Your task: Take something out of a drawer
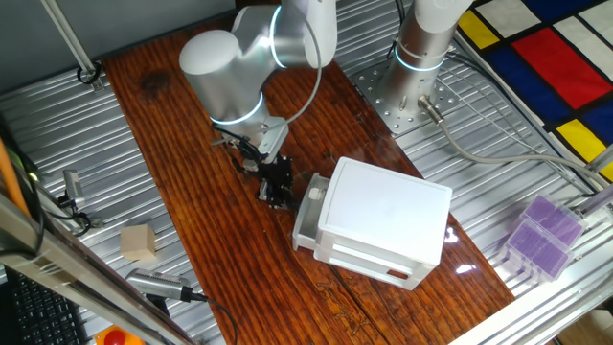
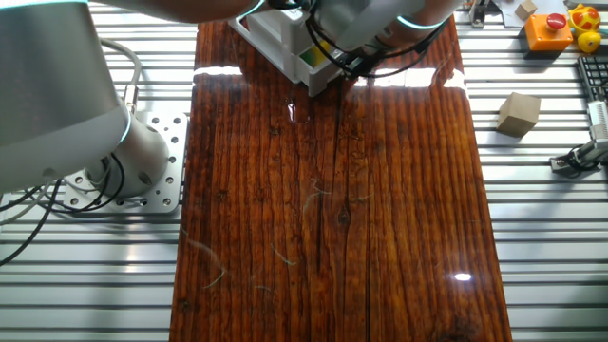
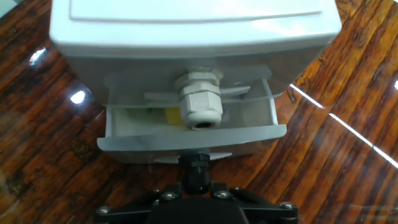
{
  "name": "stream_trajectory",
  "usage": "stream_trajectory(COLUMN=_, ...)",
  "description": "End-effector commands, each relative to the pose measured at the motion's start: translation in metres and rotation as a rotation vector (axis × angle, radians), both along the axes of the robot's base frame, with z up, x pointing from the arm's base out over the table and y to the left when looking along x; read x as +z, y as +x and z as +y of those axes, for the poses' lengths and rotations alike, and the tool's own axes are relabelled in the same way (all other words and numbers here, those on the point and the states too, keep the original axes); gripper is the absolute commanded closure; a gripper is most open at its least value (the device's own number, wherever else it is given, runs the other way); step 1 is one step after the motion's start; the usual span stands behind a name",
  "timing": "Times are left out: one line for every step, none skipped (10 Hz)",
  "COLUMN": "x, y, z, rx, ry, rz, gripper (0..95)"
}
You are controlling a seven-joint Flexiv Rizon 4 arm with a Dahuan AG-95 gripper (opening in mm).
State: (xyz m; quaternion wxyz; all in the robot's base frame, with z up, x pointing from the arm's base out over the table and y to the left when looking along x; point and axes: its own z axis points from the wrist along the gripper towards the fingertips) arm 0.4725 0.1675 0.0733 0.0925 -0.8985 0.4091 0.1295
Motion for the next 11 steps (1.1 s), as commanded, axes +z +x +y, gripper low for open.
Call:
stream_trajectory(x=0.0, y=0.003, z=-0.003, rx=-0.003, ry=0.0, rz=0.003, gripper=95.0)
stream_trajectory(x=-0.001, y=0.005, z=-0.006, rx=-0.003, ry=0.001, rz=0.004, gripper=95.0)
stream_trajectory(x=-0.002, y=0.007, z=-0.01, rx=-0.002, ry=0.0, rz=0.005, gripper=95.0)
stream_trajectory(x=-0.002, y=0.008, z=-0.013, rx=0.001, ry=-0.001, rz=0.005, gripper=95.0)
stream_trajectory(x=-0.002, y=0.01, z=-0.016, rx=0.002, ry=-0.001, rz=0.005, gripper=95.0)
stream_trajectory(x=0.0, y=0.013, z=-0.019, rx=0.002, ry=-0.001, rz=0.006, gripper=95.0)
stream_trajectory(x=0.0, y=0.016, z=-0.021, rx=0.003, ry=-0.002, rz=0.006, gripper=95.0)
stream_trajectory(x=-0.001, y=0.017, z=-0.024, rx=0.004, ry=-0.002, rz=0.007, gripper=95.0)
stream_trajectory(x=-0.001, y=0.018, z=-0.026, rx=0.005, ry=-0.001, rz=0.008, gripper=95.0)
stream_trajectory(x=-0.001, y=0.019, z=-0.029, rx=0.007, ry=-0.001, rz=0.008, gripper=95.0)
stream_trajectory(x=0.0, y=0.022, z=-0.032, rx=0.011, ry=-0.001, rz=0.008, gripper=95.0)
